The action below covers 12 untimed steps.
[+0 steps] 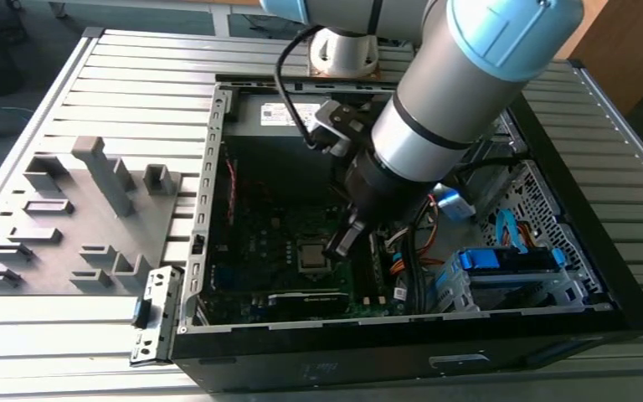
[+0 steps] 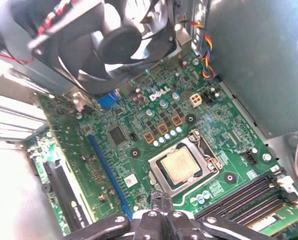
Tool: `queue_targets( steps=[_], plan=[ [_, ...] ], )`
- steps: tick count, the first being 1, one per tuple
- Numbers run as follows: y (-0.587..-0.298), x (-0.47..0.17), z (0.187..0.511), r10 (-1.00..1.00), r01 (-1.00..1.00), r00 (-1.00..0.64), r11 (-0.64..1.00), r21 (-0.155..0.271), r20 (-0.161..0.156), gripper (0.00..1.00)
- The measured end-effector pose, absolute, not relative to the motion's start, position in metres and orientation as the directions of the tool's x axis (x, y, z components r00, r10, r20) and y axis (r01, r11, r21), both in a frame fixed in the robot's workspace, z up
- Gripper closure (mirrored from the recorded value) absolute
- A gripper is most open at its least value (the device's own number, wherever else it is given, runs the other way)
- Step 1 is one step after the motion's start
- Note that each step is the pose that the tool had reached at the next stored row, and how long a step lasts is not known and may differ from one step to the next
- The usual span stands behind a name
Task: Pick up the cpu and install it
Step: 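Install the first cpu locking lever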
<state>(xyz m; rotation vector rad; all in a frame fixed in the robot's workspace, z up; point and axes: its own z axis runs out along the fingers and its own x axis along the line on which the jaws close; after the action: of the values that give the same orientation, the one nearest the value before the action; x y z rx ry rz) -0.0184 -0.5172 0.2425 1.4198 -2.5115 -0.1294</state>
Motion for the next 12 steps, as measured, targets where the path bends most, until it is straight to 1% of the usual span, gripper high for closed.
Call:
queue_targets(
  steps=[7,12],
  plan=[
    [-0.5168,-0.0184,0.2454,-0.853,-0.83,-0.492,0.52,0.2,0.175,0.89],
    [-0.5168,-0.0184,0.2384,-0.853,-0.83,-0.492,0.52,0.2,0.176,0.89]
  ],
)
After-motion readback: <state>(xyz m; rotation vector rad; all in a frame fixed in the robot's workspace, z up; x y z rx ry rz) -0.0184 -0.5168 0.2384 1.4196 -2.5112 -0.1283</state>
